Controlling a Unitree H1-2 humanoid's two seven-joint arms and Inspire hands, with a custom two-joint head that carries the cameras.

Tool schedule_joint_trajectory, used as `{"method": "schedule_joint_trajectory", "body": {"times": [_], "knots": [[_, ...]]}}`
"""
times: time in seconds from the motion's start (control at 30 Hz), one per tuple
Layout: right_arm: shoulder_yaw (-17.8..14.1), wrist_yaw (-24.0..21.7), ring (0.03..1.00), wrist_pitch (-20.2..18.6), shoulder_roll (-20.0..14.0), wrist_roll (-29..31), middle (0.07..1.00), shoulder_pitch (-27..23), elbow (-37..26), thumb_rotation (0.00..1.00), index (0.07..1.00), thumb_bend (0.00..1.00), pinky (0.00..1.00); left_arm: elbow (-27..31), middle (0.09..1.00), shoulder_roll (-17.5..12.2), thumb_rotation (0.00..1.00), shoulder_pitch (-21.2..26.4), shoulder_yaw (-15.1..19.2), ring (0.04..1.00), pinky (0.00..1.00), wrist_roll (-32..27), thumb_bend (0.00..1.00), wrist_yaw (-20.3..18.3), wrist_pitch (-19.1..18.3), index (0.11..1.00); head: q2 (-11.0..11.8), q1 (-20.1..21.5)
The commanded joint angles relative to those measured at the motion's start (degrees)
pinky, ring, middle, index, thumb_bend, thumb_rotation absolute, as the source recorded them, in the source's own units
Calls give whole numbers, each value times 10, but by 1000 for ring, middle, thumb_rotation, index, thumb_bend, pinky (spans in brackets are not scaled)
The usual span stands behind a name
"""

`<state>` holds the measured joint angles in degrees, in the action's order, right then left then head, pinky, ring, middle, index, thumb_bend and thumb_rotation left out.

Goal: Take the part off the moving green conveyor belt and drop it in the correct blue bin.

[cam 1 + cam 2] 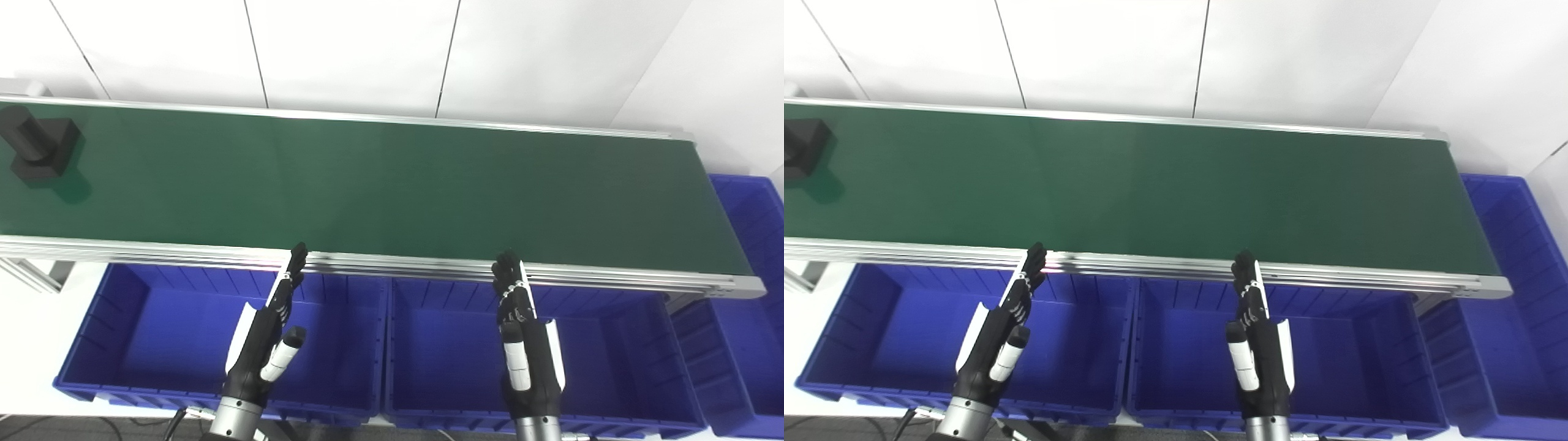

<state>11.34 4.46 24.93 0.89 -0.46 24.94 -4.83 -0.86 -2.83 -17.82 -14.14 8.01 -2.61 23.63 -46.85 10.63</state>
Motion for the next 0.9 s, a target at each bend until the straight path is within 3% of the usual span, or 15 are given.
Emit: {"method": "schedule_joint_trajectory", "body": {"times": [0.0, 0.17, 0.53, 0.87], "knots": [[1, -13, 991, 20, 1, 3, 991, 3, -10, 916, 998, 674, 1000, 3, 1000, 2, 1000, 6, 1, 1000, 1000, -1, 738, 2, 30, 1000, 2, 0], [-2, -16, 987, 20, 2, 1, 989, 6, 2, 920, 995, 671, 1000, -7, 1000, -2, 1000, 4, -3, 1000, 1000, 5, 725, 9, 32, 1000, 39, -2], [-10, -28, 996, 20, 4, 4, 990, 10, 32, 908, 1000, 675, 1000, -25, 1000, -15, 1000, 3, -26, 1000, 1000, 21, 718, 45, 33, 1000, 94, -12], [-17, -36, 1000, 20, 10, 11, 997, 6, 51, 891, 1000, 712, 1000, -45, 1000, -24, 1000, 12, -45, 1000, 999, 19, 718, 73, 33, 1000, 122, -16]]}}
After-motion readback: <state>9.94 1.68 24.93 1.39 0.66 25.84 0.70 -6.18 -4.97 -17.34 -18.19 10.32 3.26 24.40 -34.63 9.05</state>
